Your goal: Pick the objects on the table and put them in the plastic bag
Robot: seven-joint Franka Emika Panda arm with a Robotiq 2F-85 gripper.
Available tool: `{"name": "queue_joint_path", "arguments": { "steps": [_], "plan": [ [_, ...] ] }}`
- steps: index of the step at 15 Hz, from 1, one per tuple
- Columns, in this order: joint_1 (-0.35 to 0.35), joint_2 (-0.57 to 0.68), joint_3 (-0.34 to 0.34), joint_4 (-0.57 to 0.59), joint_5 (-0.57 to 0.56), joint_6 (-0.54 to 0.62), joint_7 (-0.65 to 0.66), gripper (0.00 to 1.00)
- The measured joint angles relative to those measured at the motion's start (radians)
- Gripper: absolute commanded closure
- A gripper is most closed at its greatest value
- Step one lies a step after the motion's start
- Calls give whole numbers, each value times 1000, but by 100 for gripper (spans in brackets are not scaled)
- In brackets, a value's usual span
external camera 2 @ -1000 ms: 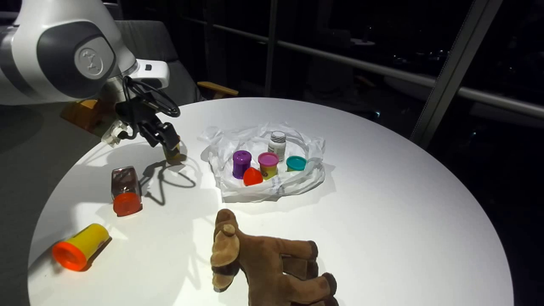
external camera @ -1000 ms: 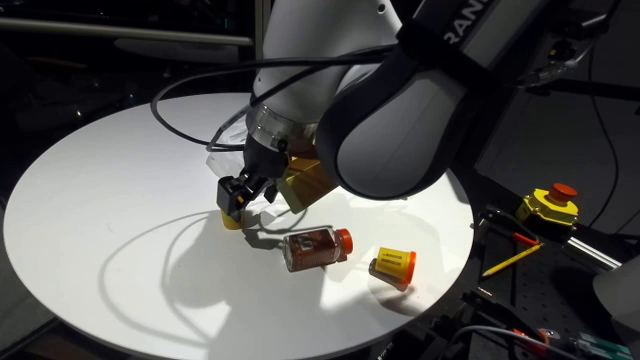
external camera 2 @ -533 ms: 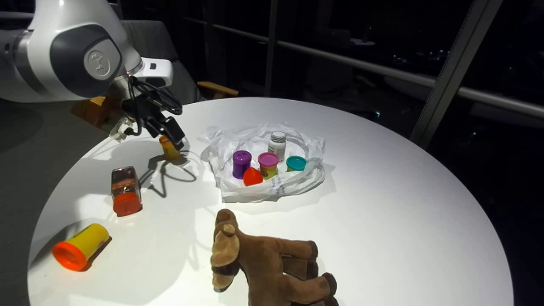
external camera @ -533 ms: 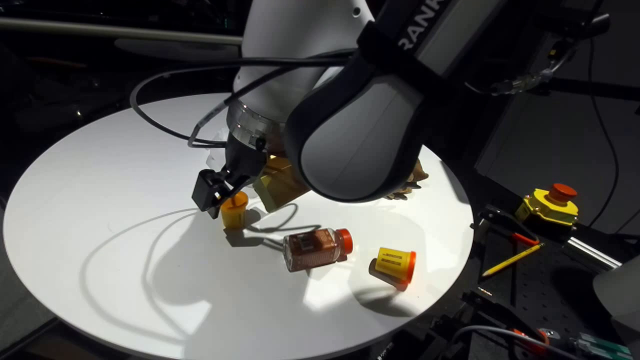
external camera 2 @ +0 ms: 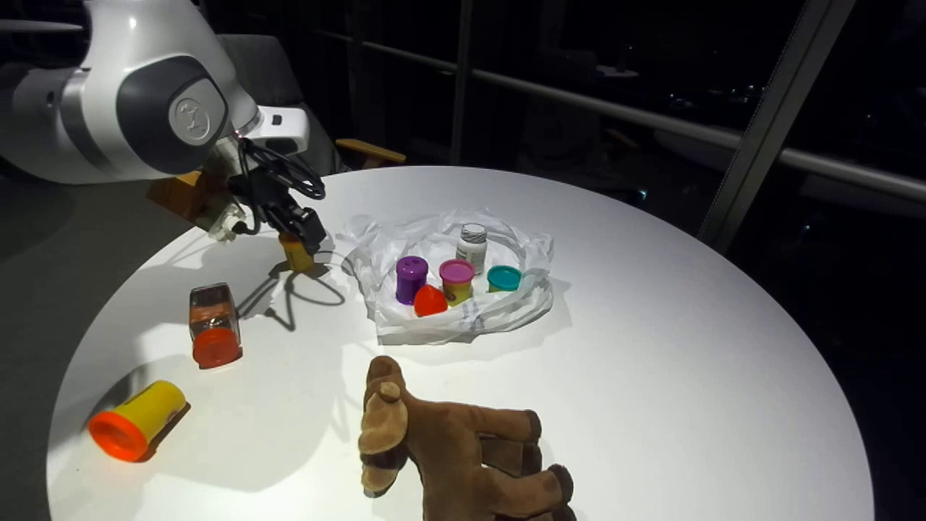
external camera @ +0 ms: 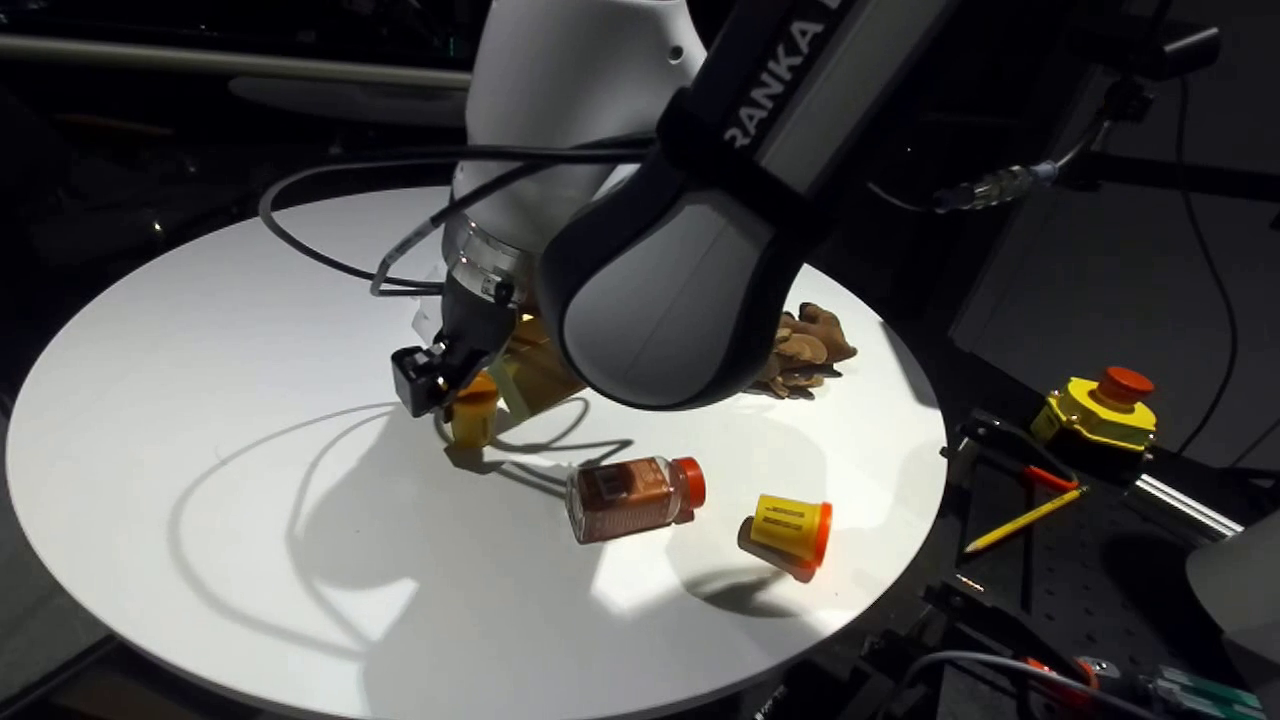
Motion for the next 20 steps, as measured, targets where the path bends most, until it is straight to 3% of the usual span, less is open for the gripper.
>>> {"name": "queue_joint_path", "arguments": {
  "steps": [6, 9, 12, 18, 19, 20],
  "plan": [
    [112, -1, -201, 58, 0, -83, 57, 73],
    [119, -3, -277, 118, -1, -147, 91, 73],
    [68, 3, -279, 162, -1, -185, 113, 73],
    [-112, 90, -166, 230, -2, -223, 161, 72],
    [-138, 108, -150, 244, -4, -226, 171, 26],
    [-161, 123, -134, 259, -5, -231, 179, 24]
  ]
}}
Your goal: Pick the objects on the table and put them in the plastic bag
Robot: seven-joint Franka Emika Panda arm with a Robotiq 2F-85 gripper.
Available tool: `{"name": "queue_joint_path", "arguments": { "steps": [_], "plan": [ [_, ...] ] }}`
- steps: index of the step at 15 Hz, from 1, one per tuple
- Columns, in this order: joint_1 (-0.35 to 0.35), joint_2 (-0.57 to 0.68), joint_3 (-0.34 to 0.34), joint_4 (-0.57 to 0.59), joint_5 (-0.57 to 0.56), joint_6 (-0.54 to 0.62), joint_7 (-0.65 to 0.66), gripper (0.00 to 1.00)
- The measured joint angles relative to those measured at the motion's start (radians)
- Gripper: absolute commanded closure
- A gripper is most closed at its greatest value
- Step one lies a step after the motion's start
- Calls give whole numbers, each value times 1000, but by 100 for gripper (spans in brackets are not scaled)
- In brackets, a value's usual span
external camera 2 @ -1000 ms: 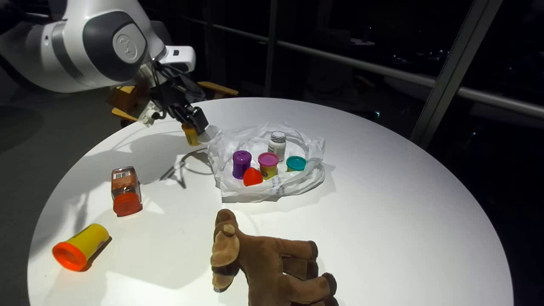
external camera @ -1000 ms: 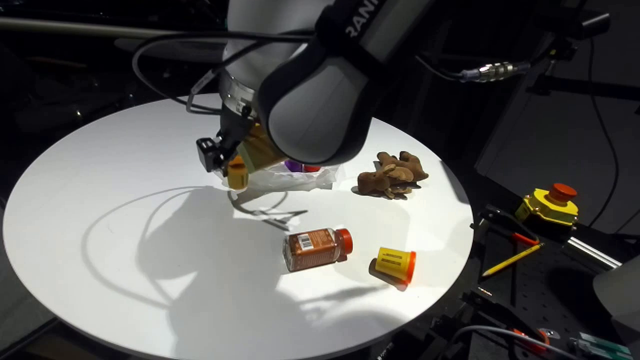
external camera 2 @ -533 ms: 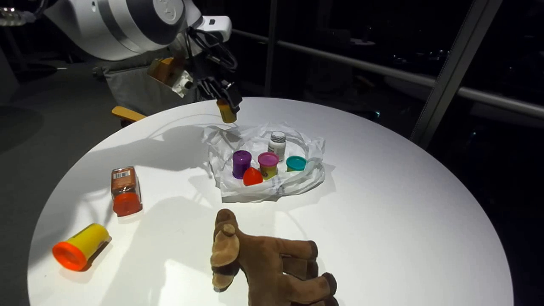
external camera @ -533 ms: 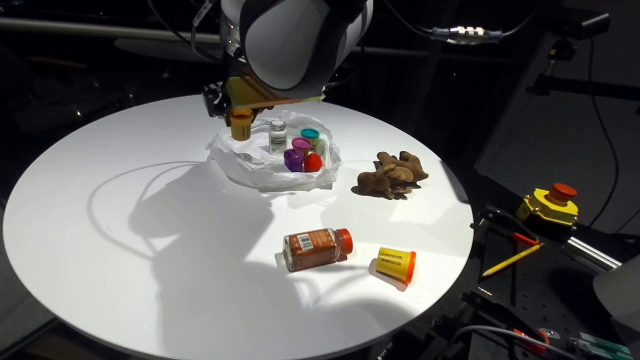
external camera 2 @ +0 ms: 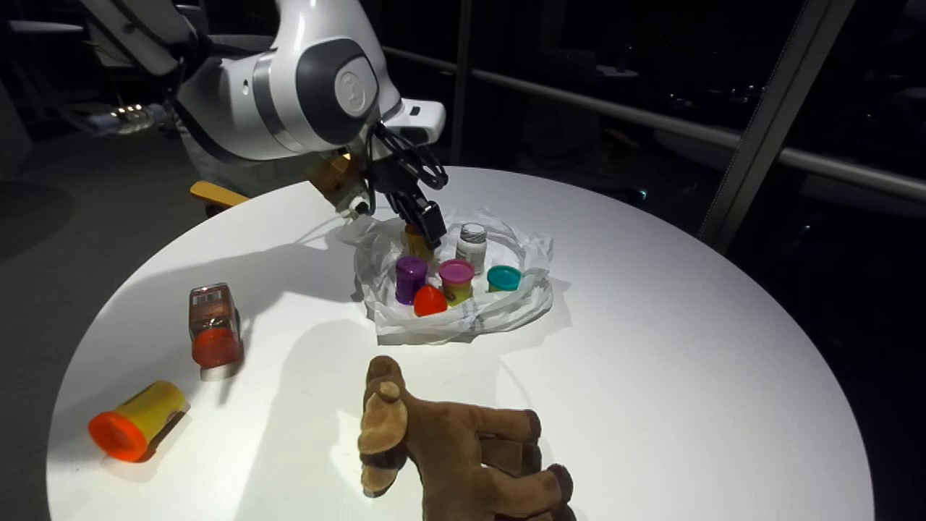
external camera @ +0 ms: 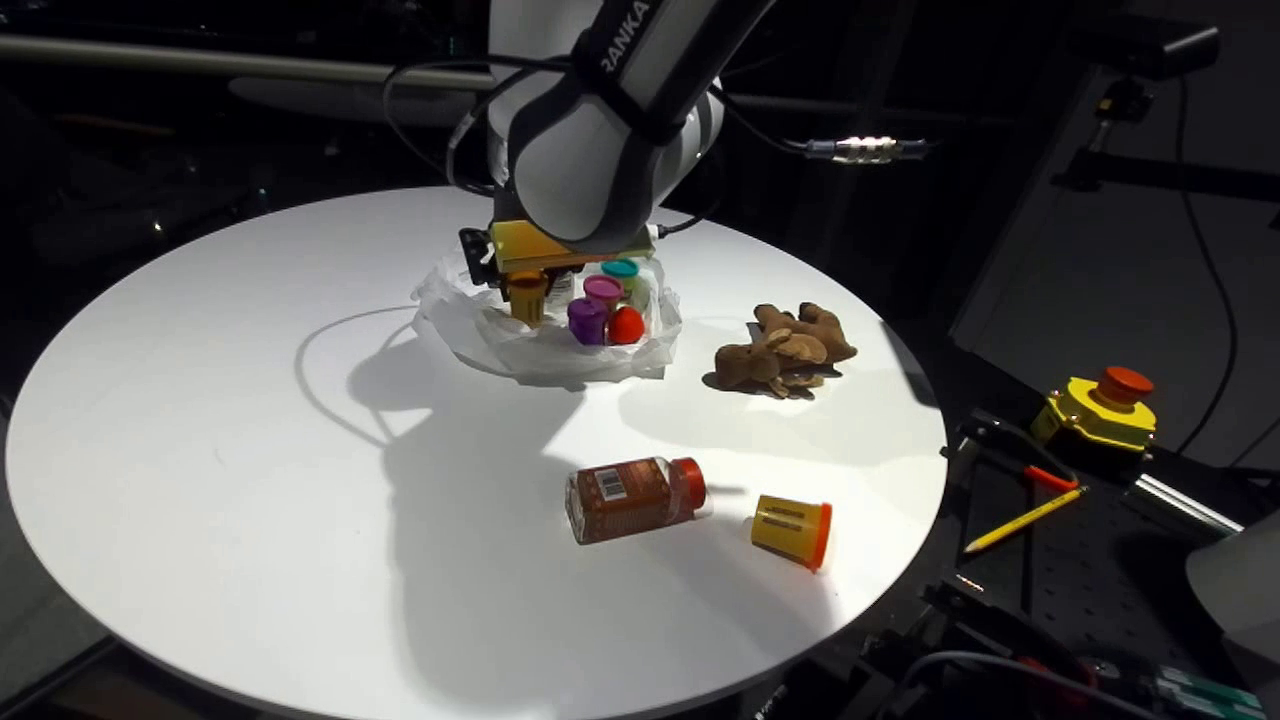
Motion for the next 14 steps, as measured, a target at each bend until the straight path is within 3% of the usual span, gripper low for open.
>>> {"name": "queue_joint_path", "arguments": {
  "steps": [4, 8, 10, 14],
  "plan": [
    [-50, 9, 36, 41, -7, -6, 23, 0],
    [-54, -57, 31, 53, -30, -21, 48, 0],
    [-60, -141, 35, 42, -76, -110, 36, 0],
    [-89, -363, 104, -29, -89, -339, -140, 0]
  ]
}}
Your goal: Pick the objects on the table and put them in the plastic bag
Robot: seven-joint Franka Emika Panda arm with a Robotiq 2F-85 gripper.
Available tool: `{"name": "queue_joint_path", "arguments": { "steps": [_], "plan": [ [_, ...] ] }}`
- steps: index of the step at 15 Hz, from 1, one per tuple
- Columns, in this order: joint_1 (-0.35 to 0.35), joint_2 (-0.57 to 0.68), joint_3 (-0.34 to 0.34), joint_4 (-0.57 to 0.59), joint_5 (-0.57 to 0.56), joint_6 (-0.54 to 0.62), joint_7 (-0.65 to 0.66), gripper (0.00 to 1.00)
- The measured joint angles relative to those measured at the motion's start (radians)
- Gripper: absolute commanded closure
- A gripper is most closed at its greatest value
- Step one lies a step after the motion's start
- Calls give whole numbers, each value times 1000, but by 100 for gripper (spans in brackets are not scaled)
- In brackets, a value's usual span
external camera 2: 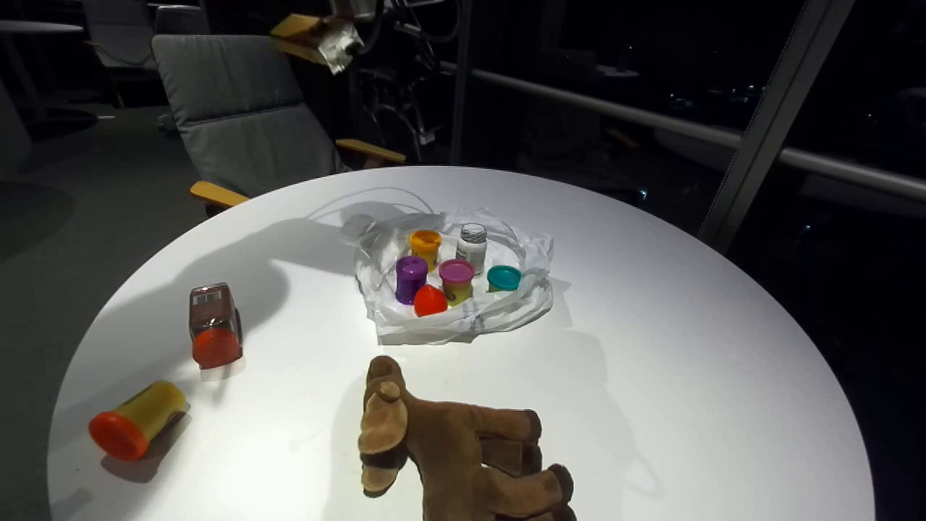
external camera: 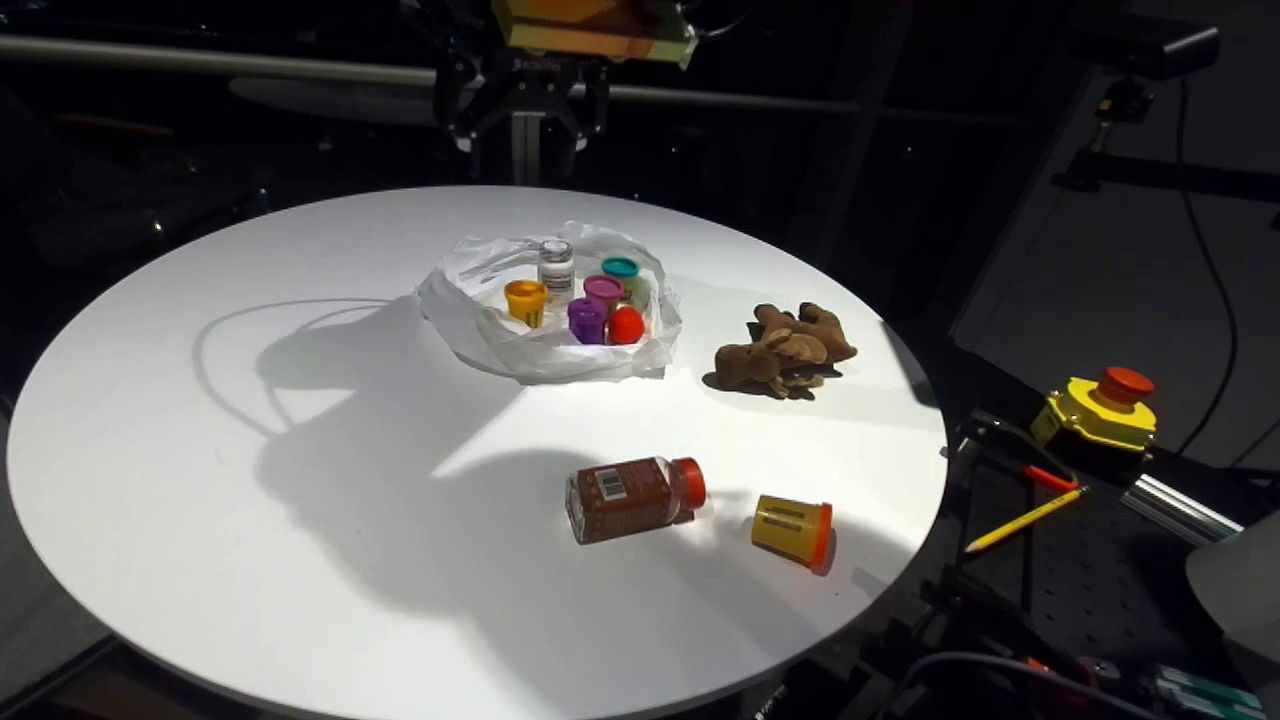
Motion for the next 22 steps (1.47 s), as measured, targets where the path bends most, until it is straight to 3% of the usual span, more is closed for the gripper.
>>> {"name": "queue_joint_path", "arguments": {
  "steps": [5, 9, 15, 22],
  "plan": [
    [-195, -188, 287, -207, 22, -51, -183, 0],
    [-286, -256, 436, -418, 56, -40, -377, 0],
    [-309, -330, 561, -652, 48, 53, -610, 0],
    [-309, -286, 640, -789, 23, 329, -857, 0]
  ]
}}
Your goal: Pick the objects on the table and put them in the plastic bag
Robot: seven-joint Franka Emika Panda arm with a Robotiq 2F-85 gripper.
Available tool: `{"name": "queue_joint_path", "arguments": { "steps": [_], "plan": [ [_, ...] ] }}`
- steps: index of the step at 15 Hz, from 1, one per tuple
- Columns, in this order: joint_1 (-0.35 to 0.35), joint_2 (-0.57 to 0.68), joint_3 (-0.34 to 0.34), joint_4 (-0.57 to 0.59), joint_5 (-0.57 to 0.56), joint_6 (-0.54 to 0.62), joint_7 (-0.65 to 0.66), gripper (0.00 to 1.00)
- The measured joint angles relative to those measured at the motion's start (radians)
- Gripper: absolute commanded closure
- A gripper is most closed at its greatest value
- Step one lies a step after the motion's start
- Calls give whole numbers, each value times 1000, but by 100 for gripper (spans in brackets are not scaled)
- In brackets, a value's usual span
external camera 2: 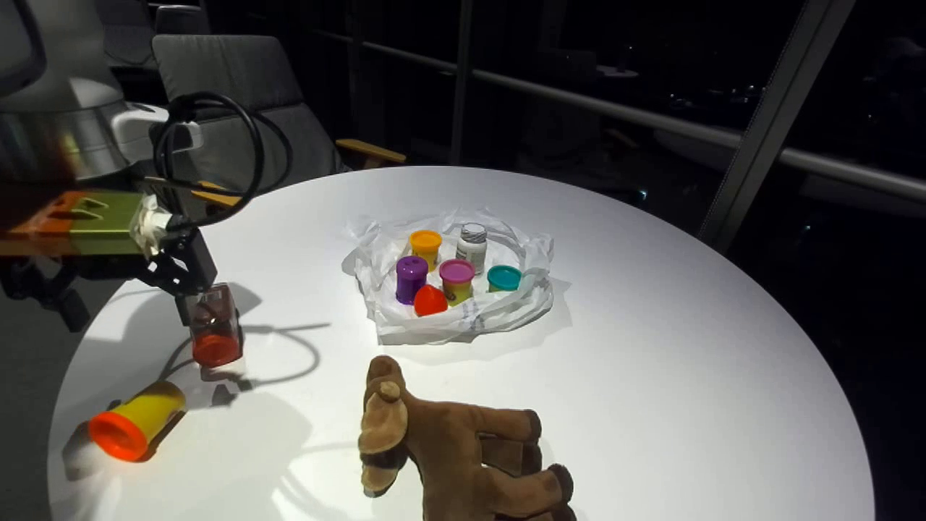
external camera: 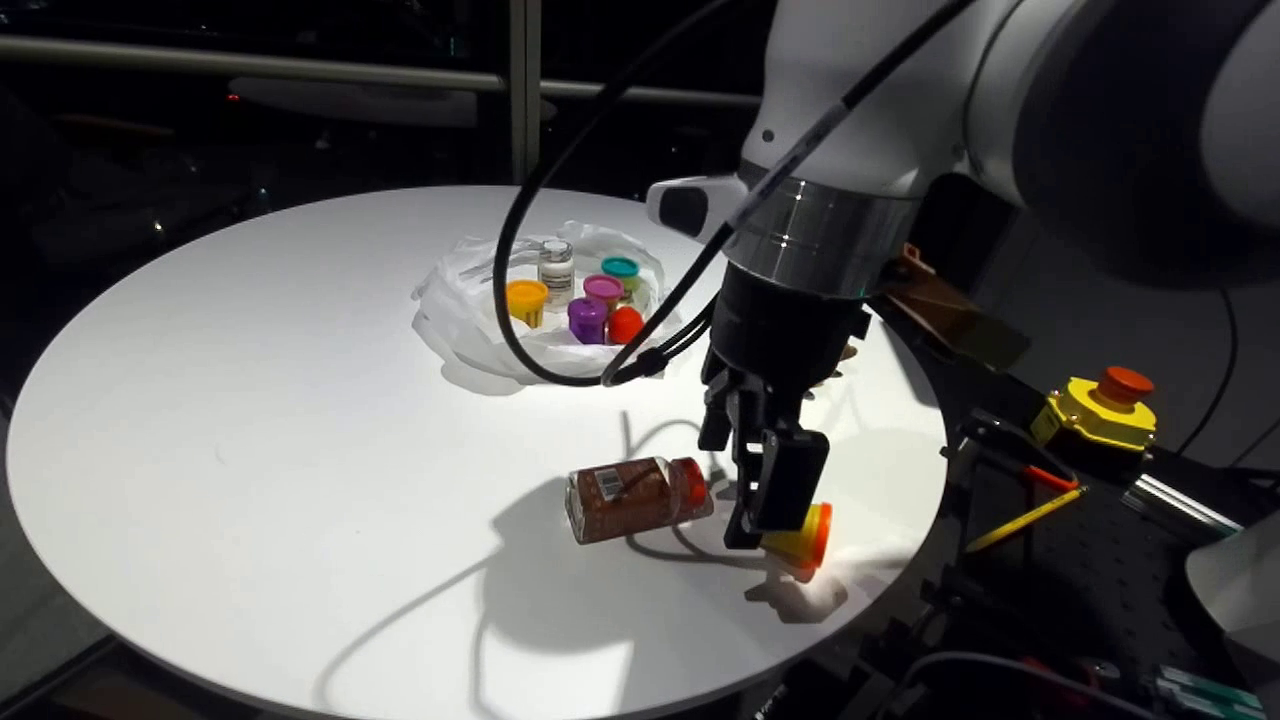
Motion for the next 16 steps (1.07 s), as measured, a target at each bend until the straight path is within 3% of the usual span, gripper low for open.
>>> {"name": "queue_joint_path", "arguments": {
  "steps": [4, 8, 11, 14, 15, 16],
  "plan": [
    [6, 72, -17, -8, -166, 173, -29, 0],
    [74, 128, -150, 1, -306, 280, -29, 0],
    [138, 167, -254, 29, -343, 327, -30, 0],
    [152, 213, -277, 63, -343, 343, -33, 1],
    [151, 230, -275, 72, -343, 343, -33, 25],
    [151, 245, -273, 81, -343, 343, -33, 26]
  ]
}}
